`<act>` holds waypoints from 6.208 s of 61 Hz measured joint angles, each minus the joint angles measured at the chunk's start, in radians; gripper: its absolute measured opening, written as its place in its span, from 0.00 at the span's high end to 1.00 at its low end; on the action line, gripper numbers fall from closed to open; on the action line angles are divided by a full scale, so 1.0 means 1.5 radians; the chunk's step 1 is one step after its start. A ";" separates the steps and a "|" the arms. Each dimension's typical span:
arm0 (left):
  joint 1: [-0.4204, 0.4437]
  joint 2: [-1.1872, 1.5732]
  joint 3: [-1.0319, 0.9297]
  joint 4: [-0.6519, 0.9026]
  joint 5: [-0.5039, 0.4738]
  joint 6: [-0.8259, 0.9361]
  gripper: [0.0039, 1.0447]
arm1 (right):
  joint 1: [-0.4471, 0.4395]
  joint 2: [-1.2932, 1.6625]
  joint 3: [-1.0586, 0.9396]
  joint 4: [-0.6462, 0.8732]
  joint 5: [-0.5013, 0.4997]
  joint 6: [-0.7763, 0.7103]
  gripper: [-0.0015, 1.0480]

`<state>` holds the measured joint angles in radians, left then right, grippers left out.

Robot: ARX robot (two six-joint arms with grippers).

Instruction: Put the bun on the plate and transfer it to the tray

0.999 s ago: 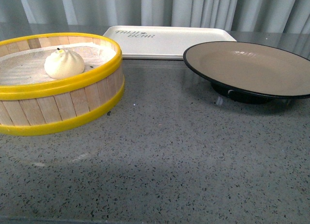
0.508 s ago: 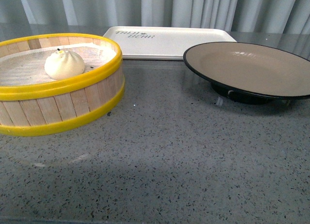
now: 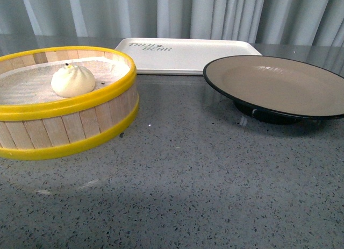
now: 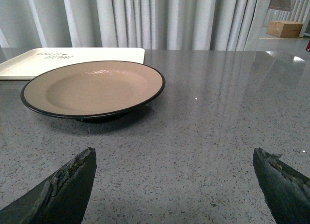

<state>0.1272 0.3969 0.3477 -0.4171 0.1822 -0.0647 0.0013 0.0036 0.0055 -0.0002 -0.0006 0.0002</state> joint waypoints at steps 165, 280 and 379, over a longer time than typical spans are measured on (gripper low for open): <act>-0.240 0.820 0.569 0.104 -0.174 0.163 0.68 | 0.000 0.000 0.000 0.000 0.000 0.000 0.08; -0.606 1.158 1.157 -0.062 -0.234 0.158 0.97 | 0.000 0.000 0.000 0.000 0.000 0.000 0.08; -0.577 1.215 1.192 -0.114 -0.236 0.135 0.07 | 0.000 0.000 0.000 0.000 0.000 0.000 0.08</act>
<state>-0.7387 2.2192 2.1361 -0.5880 -0.1719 0.1371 0.0013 0.0036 0.0055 -0.0002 -0.0010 0.0002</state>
